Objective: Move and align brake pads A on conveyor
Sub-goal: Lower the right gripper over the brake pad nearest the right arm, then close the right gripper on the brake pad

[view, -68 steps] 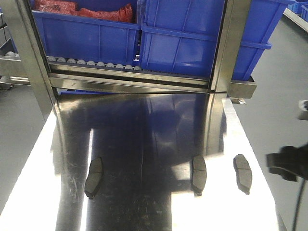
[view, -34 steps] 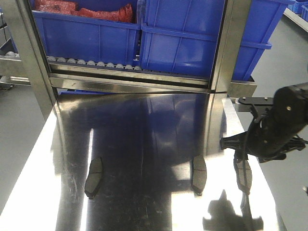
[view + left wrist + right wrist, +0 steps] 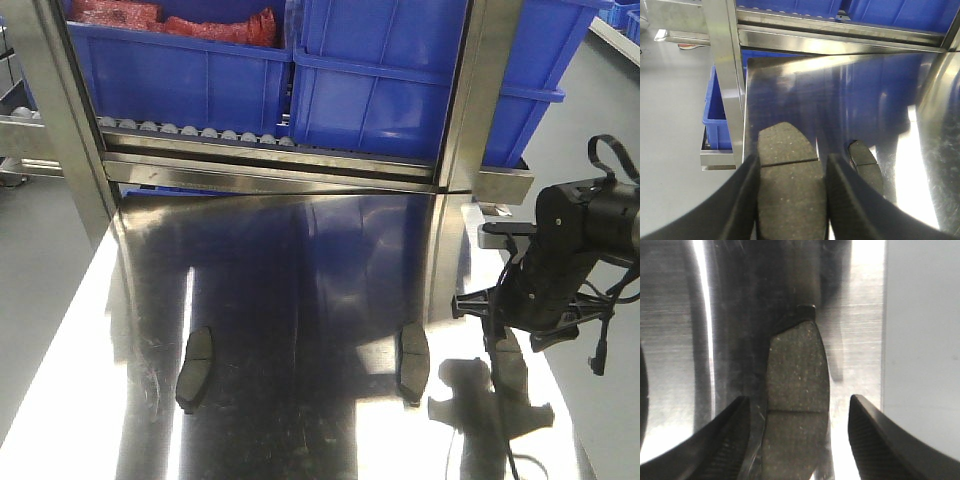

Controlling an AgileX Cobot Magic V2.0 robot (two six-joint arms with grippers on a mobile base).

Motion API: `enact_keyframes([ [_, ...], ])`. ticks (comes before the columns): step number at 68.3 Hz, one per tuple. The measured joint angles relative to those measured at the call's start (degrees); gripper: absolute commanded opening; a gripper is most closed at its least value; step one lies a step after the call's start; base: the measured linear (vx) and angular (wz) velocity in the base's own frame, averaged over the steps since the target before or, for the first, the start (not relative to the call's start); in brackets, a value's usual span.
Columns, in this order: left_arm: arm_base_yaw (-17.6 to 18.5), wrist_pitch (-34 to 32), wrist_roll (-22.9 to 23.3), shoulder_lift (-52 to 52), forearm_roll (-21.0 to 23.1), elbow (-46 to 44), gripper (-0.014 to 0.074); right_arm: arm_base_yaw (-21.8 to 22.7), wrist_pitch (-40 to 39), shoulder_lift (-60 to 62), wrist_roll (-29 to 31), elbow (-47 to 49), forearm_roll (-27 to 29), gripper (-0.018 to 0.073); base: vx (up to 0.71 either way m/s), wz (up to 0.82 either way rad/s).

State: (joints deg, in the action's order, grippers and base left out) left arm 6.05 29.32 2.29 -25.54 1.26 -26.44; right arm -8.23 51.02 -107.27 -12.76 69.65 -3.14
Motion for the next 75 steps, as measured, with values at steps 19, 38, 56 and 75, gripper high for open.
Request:
enact_keyframes([
  [19,0.0,0.0,0.0,0.0,0.0,0.0,-0.0006,0.0,-0.16,-2.99,0.05,0.38,0.63,0.0411,0.0,0.0],
  [38,0.0,0.0,0.0,0.0,0.0,0.0,-0.0006,0.0,-0.35,-3.06,0.17,0.5,0.88,0.0296,0.0,0.0],
  [56,0.0,0.0,0.0,0.0,0.0,0.0,-0.0006,0.0,-1.26,-2.94,0.05,0.5,0.82,-0.0017,0.0,0.0],
  [75,0.0,0.0,0.0,0.0,0.0,0.0,-0.0006,0.0,-3.5,6.34,-0.28,-0.19,-1.3,-0.0011,0.0,0.0],
])
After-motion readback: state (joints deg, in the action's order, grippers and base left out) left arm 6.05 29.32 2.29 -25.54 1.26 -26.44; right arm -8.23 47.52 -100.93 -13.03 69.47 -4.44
